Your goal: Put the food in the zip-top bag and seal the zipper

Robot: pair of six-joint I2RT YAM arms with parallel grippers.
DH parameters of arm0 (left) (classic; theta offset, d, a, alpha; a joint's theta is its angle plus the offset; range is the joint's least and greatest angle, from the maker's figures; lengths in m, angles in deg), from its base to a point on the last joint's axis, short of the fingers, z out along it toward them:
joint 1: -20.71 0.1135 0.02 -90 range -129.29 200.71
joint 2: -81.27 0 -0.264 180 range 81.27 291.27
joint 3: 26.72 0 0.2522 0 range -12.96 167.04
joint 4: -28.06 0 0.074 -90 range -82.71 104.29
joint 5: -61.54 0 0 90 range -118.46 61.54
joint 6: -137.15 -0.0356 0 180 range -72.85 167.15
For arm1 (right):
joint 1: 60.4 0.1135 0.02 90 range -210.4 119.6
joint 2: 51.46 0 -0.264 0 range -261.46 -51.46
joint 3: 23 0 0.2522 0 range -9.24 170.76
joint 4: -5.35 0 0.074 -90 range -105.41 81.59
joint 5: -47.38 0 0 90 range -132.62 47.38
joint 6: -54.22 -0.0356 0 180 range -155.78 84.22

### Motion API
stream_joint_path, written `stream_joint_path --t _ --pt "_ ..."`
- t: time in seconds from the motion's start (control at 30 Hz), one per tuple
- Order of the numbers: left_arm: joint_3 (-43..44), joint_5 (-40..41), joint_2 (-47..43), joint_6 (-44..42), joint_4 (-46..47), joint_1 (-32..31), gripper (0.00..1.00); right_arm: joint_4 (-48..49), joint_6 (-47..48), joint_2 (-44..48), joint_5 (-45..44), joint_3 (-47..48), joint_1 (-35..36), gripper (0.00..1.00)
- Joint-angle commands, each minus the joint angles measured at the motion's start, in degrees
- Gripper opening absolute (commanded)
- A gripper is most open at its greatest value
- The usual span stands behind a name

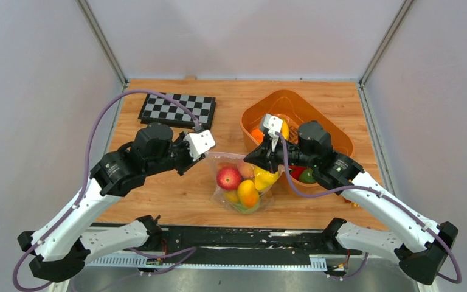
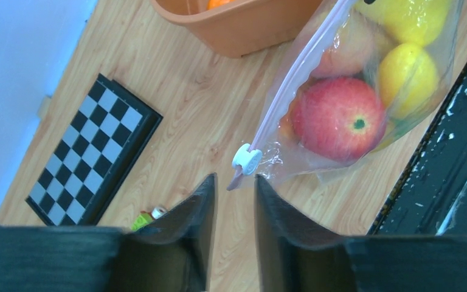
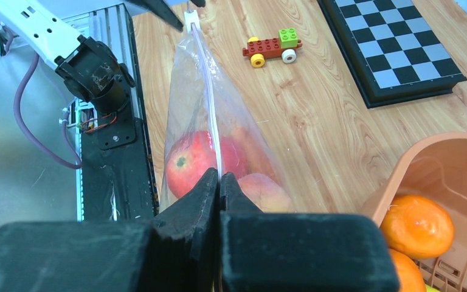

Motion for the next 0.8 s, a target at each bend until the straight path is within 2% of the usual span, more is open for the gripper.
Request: stream_joint_path --t 0.0,0.07,0.13,0.27,0.37,0.5,0.63,0.7,0.77 --pt "-1.1 0.4 -2.1 1.4 3.9 0.2 0.48 1.7 -1.0 0.8 0.5 0.4 -0.1 0.0" --pt "-1.7 -1.4 -3.3 2.1 6.3 0.2 0.63 1.7 -1.1 0.7 0.8 0.4 -0.1 0.0" --pt "-1.9 -3.5 -3.8 2.5 8.6 0.2 0.72 1.8 -1.2 0.6 1.1 0.5 -0.1 0.0" --pt "-1.5 -6.9 -1.9 1.1 9.8 0.2 0.73 1.9 -1.5 0.2 2.1 0.7 -0.1 0.0" --pt "-0.1 -8.1 1.4 -1.7 6.4 0.2 0.66 1.9 -1.6 0.1 2.9 0.8 -0.1 0.0" --pt "2.2 -7.4 4.2 -4.2 1.8 0.5 0.48 1.5 -1.6 0.4 2.8 0.9 -0.1 0.0" --pt "1.9 -7.3 2.9 -3.9 2.5 0.6 0.28 1.5 -1.5 0.4 2.4 0.6 -0.1 0.0" --pt "1.3 -6.7 1.7 -3.5 3.0 0.6 0.22 1.5 -1.5 0.1 2.3 0.7 -0.2 0.0" --pt "1.0 -5.7 1.2 -3.3 3.1 0.6 0.2 1.5 -1.5 -0.2 2.1 0.8 -0.1 0.0"
